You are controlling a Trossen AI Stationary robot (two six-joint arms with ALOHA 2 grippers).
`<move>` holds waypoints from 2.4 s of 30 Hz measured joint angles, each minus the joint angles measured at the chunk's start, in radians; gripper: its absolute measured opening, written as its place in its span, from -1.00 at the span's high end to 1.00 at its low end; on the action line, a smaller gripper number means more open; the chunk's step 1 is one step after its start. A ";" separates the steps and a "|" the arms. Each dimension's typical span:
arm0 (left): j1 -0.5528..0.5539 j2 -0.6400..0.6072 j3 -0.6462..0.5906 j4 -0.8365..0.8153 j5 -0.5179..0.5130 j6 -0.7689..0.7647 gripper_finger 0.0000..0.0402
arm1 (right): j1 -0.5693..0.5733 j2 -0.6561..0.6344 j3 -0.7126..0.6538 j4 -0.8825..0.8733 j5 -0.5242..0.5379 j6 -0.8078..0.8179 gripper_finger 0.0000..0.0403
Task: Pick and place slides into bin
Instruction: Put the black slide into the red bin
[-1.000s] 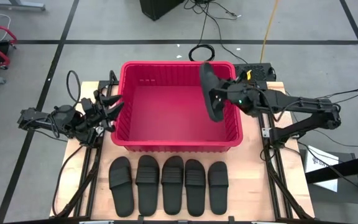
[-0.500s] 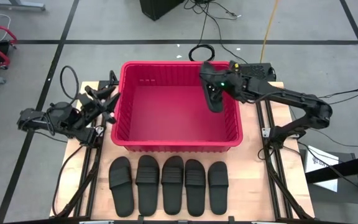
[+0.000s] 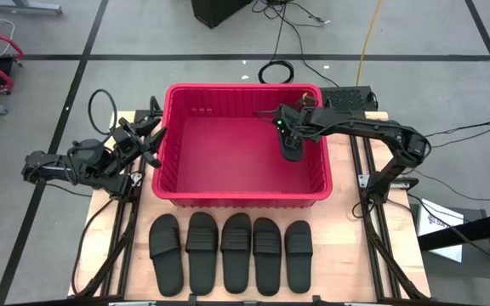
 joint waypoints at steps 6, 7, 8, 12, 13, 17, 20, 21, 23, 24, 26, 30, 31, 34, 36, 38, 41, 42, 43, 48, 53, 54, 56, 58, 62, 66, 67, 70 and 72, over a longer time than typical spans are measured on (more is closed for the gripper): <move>0.000 0.000 0.000 0.003 0.002 0.001 0.11 | -0.014 0.051 0.000 0.009 0.000 0.003 0.97; 0.000 0.000 0.000 0.007 0.003 0.003 0.11 | -0.019 0.058 0.000 0.013 0.000 0.001 0.97; 0.000 0.000 0.000 0.009 0.004 0.004 0.11 | -0.026 0.065 0.000 0.016 0.000 -0.002 0.97; 0.000 0.000 0.000 0.009 0.004 0.000 0.11 | -0.059 0.096 0.000 0.009 0.000 -0.016 0.97; 0.000 0.000 0.000 0.009 0.005 0.000 0.11 | -0.067 0.105 0.000 0.005 0.000 -0.016 0.97; 0.000 0.000 0.000 0.009 0.005 0.000 0.11 | -0.096 0.138 0.000 0.004 -0.029 -0.019 0.97; 0.000 0.000 0.000 0.009 0.006 -0.001 0.11 | -0.114 0.160 0.000 0.011 -0.077 -0.023 0.97; 0.000 0.000 0.000 0.009 0.006 -0.003 0.11 | -0.119 0.169 0.000 0.013 -0.078 -0.023 0.97; 0.000 0.000 0.000 0.010 0.006 -0.004 0.11 | -0.129 0.186 0.000 0.015 -0.079 -0.035 0.97; 0.000 0.000 0.000 0.010 0.006 -0.004 0.11 | -0.134 0.193 0.000 0.015 -0.081 -0.042 0.97; 0.000 0.000 0.000 0.010 0.006 -0.004 0.11 | -0.142 0.203 0.000 0.023 -0.083 -0.053 0.97; 0.000 0.000 0.000 0.010 0.006 -0.004 0.11 | -0.158 0.211 0.000 0.038 -0.107 -0.069 0.97; 0.000 0.000 0.000 0.010 0.006 -0.004 0.11 | -0.159 0.211 0.000 0.040 -0.115 -0.071 0.97; 0.000 0.000 0.000 0.010 0.006 -0.004 0.11 | -0.164 0.212 0.000 0.045 -0.133 -0.076 0.95; 0.000 0.000 0.000 0.010 0.007 -0.006 0.11 | -0.164 0.212 0.000 0.044 -0.132 -0.081 0.92; 0.000 0.000 0.000 0.010 0.024 -0.007 0.11 | -0.164 0.212 0.000 0.043 -0.132 -0.094 0.88; 0.000 0.000 0.000 0.018 0.054 -0.008 0.11 | -0.164 0.212 0.000 0.042 -0.131 -0.096 0.81; 0.000 0.000 0.000 0.019 0.062 -0.008 0.11 | -0.164 0.212 0.000 0.040 -0.131 -0.097 0.78; 0.000 0.000 0.000 0.020 0.068 -0.008 0.11 | -0.164 0.212 0.000 0.040 -0.131 -0.101 0.75; 0.000 0.000 0.000 0.020 0.070 -0.009 0.11 | -0.164 0.212 0.000 0.040 -0.128 -0.123 0.62; 0.000 0.000 0.000 0.020 0.070 -0.011 0.11 | -0.164 0.212 0.000 0.034 -0.130 -0.148 0.48; 0.000 0.000 0.000 0.020 0.070 -0.011 0.11 | -0.164 0.212 0.000 0.030 -0.136 -0.149 0.46; 0.000 0.000 0.000 0.020 0.070 -0.011 0.11 | -0.164 0.212 0.000 0.019 -0.171 -0.149 0.40; 0.000 0.000 0.000 0.020 0.070 -0.011 0.11 | -0.164 0.212 0.000 0.016 -0.207 -0.145 0.35; 0.000 0.000 0.000 0.020 0.070 -0.011 0.11 | -0.163 0.212 0.000 0.000 -0.209 -0.131 0.29; 0.000 0.000 0.000 0.020 0.070 -0.011 0.11 | -0.163 0.206 -0.001 -0.005 -0.210 -0.133 0.25; 0.000 0.000 0.000 0.020 0.070 -0.011 0.11 | -0.163 0.201 -0.001 -0.005 -0.210 -0.135 0.25; 0.000 0.000 0.000 0.020 0.070 -0.010 0.11 | -0.152 0.172 -0.001 -0.006 -0.211 -0.144 0.26; 0.000 0.000 0.000 0.020 0.070 -0.010 0.11 | -0.142 0.139 -0.001 -0.005 -0.214 -0.143 0.26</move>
